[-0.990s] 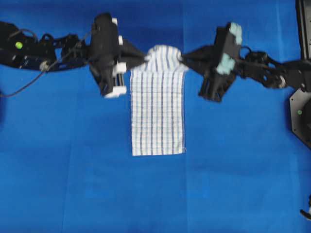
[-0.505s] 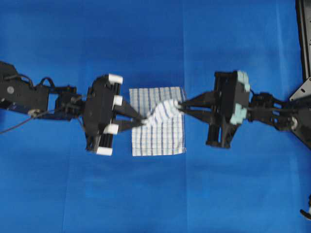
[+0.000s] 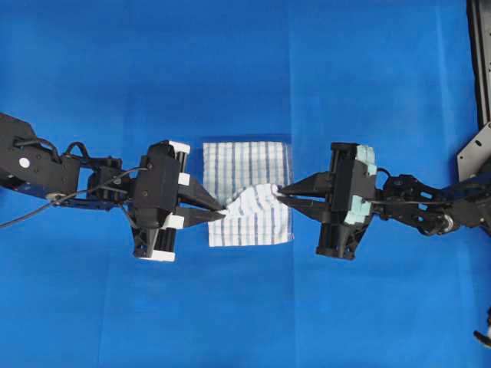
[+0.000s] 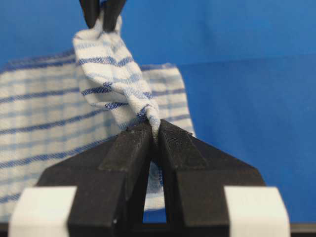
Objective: Fold the blue towel.
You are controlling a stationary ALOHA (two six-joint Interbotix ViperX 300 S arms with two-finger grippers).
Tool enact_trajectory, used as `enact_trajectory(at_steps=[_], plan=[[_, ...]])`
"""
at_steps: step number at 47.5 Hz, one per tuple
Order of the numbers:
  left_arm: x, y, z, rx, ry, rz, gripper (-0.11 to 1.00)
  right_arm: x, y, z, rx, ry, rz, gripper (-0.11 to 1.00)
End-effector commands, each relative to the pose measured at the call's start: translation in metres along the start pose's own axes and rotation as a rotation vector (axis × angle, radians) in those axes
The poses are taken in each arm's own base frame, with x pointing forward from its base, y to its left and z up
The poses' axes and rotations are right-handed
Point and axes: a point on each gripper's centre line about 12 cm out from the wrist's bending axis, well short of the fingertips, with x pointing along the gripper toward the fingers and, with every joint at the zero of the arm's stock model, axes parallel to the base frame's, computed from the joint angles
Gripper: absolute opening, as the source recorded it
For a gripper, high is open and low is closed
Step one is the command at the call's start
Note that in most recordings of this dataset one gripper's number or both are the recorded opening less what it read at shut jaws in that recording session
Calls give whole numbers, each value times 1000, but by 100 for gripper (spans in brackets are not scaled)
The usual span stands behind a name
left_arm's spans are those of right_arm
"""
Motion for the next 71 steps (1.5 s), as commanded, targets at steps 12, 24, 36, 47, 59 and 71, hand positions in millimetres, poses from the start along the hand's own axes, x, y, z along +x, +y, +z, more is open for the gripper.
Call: enact_trajectory(at_steps=[12, 24, 36, 47, 59, 71], plan=[[3, -17, 0, -28, -16, -34, 9, 3, 16, 0, 22, 29, 40, 8], [1, -22, -1, -28, -13, -46, 79, 5, 14, -2, 41, 36, 19, 71], [-23, -18, 17, -8, -46, -53, 89, -13, 11, 18, 20, -39, 38, 85], [-56, -15, 40, 35, -116, -58, 87, -43, 5, 42, -33, -131, 75, 85], [-89, 15, 34, -1, -170, 15, 87, -83, -15, 53, -75, -236, 88, 85], [-125, 28, 18, -17, -242, 59, 87, -121, -39, 53, -101, -335, 103, 84]])
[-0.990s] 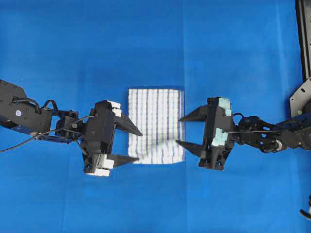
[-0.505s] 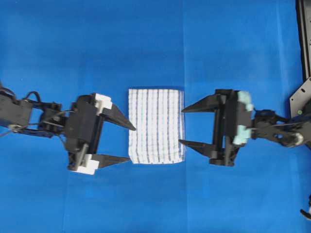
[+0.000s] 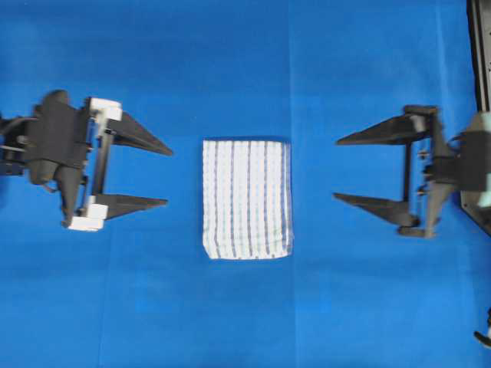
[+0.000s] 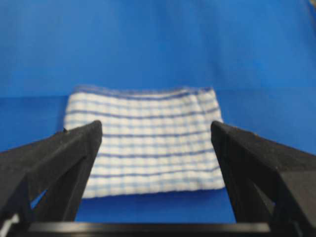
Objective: Fold the blue towel.
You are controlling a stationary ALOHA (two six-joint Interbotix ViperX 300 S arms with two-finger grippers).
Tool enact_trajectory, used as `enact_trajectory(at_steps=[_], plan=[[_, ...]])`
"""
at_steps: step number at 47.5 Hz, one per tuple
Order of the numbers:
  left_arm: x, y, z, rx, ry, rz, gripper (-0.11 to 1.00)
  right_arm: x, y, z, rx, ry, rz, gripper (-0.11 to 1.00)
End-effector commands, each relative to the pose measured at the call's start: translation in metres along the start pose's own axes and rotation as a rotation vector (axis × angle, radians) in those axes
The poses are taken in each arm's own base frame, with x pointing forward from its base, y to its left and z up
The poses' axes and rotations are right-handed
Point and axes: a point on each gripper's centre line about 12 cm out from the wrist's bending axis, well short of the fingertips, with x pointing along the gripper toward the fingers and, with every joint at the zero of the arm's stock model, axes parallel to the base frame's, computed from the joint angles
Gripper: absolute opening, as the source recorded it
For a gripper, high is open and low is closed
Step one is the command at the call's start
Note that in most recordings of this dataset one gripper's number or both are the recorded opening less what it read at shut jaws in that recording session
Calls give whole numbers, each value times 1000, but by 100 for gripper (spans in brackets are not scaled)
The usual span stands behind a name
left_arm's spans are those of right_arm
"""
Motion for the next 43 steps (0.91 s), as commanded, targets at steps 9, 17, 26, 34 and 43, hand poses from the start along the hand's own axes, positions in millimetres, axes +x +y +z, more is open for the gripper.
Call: enact_trajectory(at_steps=[9, 17, 26, 34, 43], plan=[[-42, 5, 1, -6, -105, 9, 87, -32, -20, -7, 9, -69, -5, 84], [-61, 7, -8, -8, -136, 11, 87, -41, -29, -24, 3, -62, -13, 84], [-79, 8, -27, -6, -144, 10, 87, -43, -37, -39, -14, -42, -54, 84], [-88, 9, -45, -7, -137, 10, 87, -44, -43, -53, 5, -1, -85, 84], [-96, 10, -62, -6, -125, 11, 86, -44, -47, -64, 27, 40, -107, 84]])
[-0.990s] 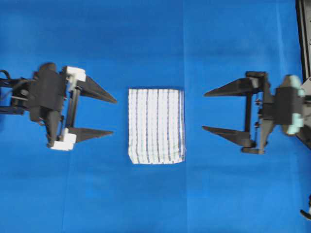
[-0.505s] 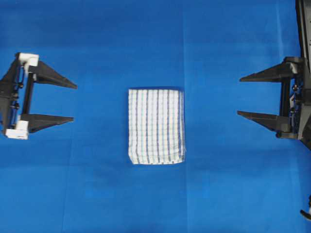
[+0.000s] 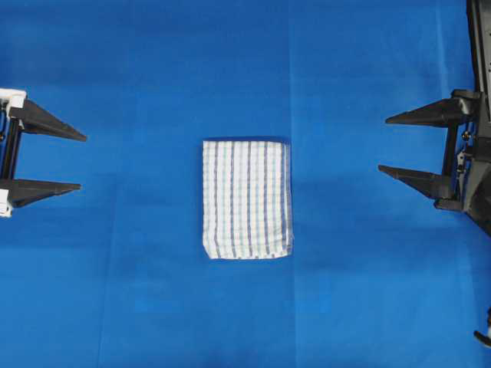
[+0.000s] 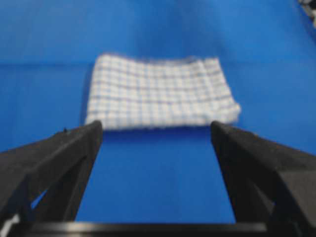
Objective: Fold the blue towel.
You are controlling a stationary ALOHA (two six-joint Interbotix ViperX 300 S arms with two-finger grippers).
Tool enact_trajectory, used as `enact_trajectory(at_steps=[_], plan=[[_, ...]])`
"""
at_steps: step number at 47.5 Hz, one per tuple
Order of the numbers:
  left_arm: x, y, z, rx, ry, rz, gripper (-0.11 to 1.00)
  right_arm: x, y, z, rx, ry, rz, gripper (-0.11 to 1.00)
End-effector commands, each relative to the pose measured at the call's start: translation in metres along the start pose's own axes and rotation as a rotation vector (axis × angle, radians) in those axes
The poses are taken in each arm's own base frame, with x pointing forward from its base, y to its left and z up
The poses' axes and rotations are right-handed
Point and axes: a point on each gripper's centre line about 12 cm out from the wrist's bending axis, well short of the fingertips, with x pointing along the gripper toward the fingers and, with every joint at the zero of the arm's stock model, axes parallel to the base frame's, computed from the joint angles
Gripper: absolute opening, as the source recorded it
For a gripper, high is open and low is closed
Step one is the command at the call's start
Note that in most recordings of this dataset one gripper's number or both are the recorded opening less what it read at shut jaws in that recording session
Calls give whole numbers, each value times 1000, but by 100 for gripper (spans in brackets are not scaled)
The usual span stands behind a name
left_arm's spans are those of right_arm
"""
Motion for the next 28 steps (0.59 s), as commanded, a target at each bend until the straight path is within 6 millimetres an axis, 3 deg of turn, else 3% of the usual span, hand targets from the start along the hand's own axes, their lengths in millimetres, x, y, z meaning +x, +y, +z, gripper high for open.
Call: enact_trajectory(at_steps=[1, 28], plan=[[-2, 1, 1, 2, -17, 3, 85, 1, 0, 1, 9, 2, -11, 84], [-6, 1, -2, -2, -7, 4, 84, 1, -1, -1, 5, 7, -11, 84]])
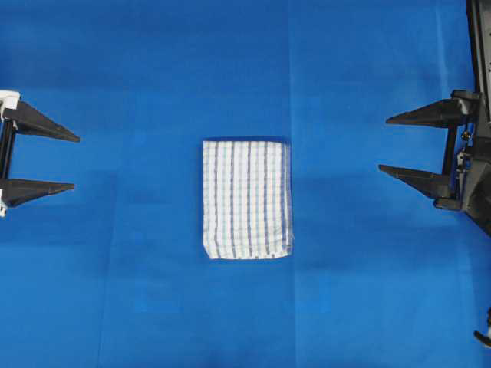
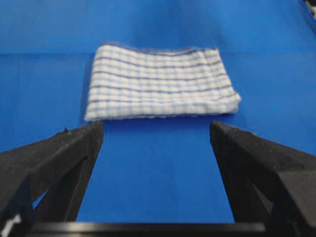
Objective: Fold the blue towel.
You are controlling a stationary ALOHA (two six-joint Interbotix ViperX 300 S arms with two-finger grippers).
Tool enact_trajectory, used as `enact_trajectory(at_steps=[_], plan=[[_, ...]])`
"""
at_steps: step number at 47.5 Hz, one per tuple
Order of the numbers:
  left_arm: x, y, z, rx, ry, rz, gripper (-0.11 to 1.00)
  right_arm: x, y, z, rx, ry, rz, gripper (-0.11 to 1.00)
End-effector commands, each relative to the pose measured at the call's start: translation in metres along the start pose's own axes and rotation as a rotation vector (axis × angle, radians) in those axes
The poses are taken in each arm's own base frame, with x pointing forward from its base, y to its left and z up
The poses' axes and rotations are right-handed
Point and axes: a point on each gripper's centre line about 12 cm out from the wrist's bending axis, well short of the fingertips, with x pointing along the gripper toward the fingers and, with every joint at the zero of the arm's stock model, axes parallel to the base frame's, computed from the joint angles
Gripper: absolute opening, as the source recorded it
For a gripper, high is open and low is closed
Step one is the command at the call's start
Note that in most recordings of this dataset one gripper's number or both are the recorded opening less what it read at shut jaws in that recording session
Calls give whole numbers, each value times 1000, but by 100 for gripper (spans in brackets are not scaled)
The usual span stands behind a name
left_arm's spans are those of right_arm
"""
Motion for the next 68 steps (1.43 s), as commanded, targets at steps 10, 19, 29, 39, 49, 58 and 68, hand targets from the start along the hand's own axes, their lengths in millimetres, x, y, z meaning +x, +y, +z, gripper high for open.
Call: enact_trajectory(at_steps=[10, 19, 29, 39, 49, 58, 68], plan=[[1, 0, 4, -1, -11, 3, 84, 1, 1, 3, 2, -6, -4, 84], [1, 0, 3, 0, -3, 2, 84, 1, 1, 4, 3, -10, -3, 84], [1, 0, 4, 0, -5, 1, 84, 1, 1, 4, 2, -12, -1, 84], [1, 0, 4, -1, -5, 2, 84, 1, 1, 4, 4, -11, 0, 84], [1, 0, 4, 2, -5, 1, 84, 1, 2, 4, 2, -10, 3, 84], [1, 0, 4, 2, -5, 1, 84, 1, 1, 4, 1, -11, 2, 84], [-1, 0, 7, 2, -14, -3, 84, 0, 2, 4, 2, -12, 4, 84]])
